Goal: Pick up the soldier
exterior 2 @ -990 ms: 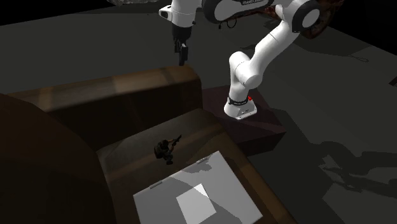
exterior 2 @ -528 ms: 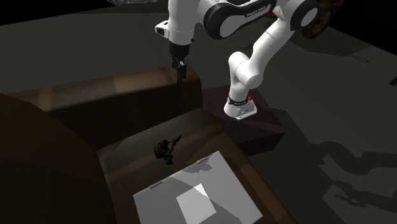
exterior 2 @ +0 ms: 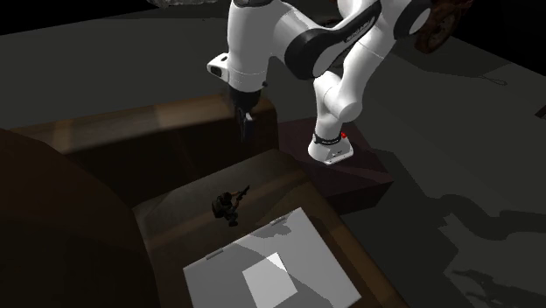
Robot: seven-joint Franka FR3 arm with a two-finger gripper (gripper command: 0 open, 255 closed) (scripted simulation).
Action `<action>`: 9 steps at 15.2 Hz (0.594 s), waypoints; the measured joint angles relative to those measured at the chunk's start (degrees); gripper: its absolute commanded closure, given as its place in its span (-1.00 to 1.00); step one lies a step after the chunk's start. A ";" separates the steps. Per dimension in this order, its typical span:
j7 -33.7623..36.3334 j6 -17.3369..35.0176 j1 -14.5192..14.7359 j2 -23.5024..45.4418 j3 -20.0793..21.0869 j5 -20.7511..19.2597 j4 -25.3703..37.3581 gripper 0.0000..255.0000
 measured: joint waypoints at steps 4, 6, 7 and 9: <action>5.16 1.49 0.34 6.25 4.54 -0.44 4.38 -1.00; 7.92 1.78 0.56 9.13 6.81 -1.08 6.76 -1.00; 9.56 2.10 0.60 11.22 8.14 -1.71 8.34 -1.00; 12.62 2.52 0.66 15.37 10.50 -3.31 11.55 -1.00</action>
